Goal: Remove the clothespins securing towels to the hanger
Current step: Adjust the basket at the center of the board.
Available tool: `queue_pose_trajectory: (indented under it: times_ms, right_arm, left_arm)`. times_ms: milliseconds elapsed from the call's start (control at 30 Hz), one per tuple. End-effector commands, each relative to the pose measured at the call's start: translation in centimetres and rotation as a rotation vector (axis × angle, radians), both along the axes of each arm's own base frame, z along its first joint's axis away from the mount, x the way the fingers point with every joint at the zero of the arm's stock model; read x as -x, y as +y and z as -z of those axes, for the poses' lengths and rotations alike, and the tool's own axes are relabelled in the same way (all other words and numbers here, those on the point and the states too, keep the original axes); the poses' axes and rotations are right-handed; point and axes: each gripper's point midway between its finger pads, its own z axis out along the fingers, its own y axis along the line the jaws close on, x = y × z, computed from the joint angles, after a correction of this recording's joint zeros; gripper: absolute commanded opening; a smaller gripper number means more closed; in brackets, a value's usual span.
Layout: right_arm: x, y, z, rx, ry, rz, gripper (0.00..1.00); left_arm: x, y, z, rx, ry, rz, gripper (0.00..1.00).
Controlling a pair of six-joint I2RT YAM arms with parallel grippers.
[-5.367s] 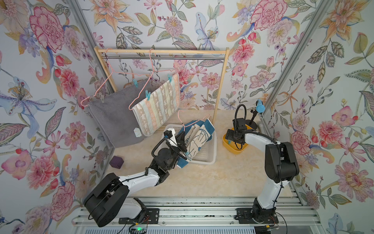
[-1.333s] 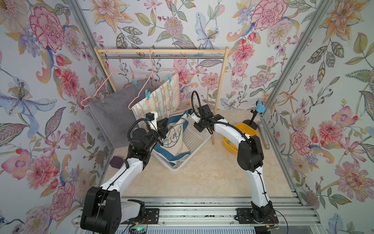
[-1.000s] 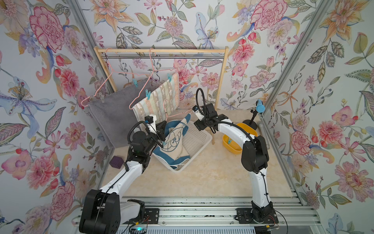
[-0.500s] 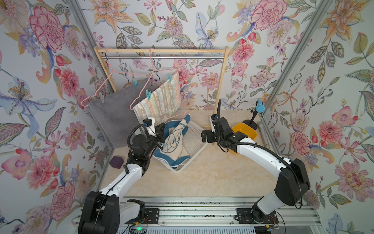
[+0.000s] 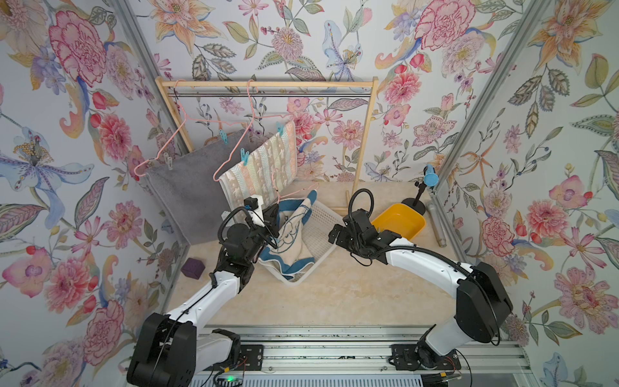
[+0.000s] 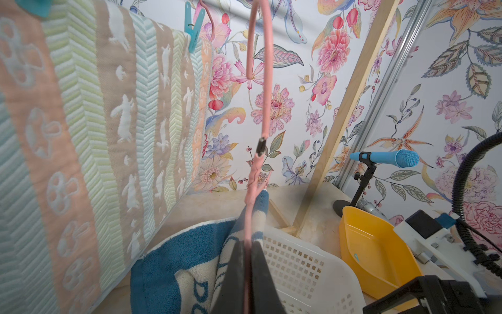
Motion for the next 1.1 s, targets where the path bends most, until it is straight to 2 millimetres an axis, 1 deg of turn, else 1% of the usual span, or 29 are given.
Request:
queue_pose_trajectory:
  times_ms: [0,33,100,200,300,333,367,400,467,533,667,867,967,1067]
  right_arm:
    - [-0.6,1.3,1.6,-0.031,0.049,0.039,0.95]
    - [-0.8,1.4,1.9,-0.023,0.054,0.035,0.92]
    - [-1.5,1.7,2.2,0.002,0.037,0.009,0.84]
    - [-2.9,2.0,2.2,0.023,0.024,-0.052,0.69]
    - [-3.8,2.2,2.7,0.028,0.036,-0.108,0.58]
    - [-4.8,1.4,2.7,0.036,0.031,-0.101,0.54]
    - [-5.4,1.1,2.8,0.047,0.025,-0.104,0.49]
    - [-5.8,1.0,2.8,0.053,0.02,-0.112,0.44]
    - [-6.8,0.6,2.7,0.068,0.014,-0.122,0.38]
    - [-7.8,0.4,2.4,0.088,-0.003,-0.137,0.35]
    - [-10.1,0.3,2.1,0.138,-0.024,-0.168,0.35]
    - [-12.9,0.5,3.1,0.157,-0.001,-0.2,0.29]
    - [-14.3,0.2,2.8,0.188,-0.015,-0.223,0.27]
    - [-15.9,-0.1,2.1,0.206,-0.051,-0.243,0.26]
  left_arm:
    - [-0.3,0.1,-1.7,-0.013,-0.042,-0.039,0.0]
    - [-0.4,0.1,-1.8,-0.011,-0.041,-0.043,0.0]
    - [-0.3,0.2,-1.8,-0.01,-0.041,-0.051,0.0]
    - [-0.1,0.3,-1.8,-0.004,-0.039,-0.061,0.0]
    - [0.1,0.2,-1.8,0.001,-0.043,-0.055,0.0]
    - [0.2,0.1,-1.9,0.003,-0.046,-0.055,0.0]
    - [0.3,-0.1,-1.8,0.001,-0.045,-0.051,0.0]
    - [0.3,-0.2,-2.0,0.002,-0.048,-0.046,0.0]
    - [0.5,-0.5,-2.0,0.007,-0.05,-0.037,0.0]
    - [0.6,-0.8,-2.1,0.019,-0.052,-0.027,0.0]
    - [0.9,-1.1,-2.5,0.053,-0.066,-0.011,0.0]
    - [1.1,-1.8,-3.1,0.068,-0.079,0.003,0.0]
    - [1.4,-1.9,-3.3,0.074,-0.085,-0.003,0.0]
    - [1.6,-2.0,-3.5,0.083,-0.09,-0.011,0.0]
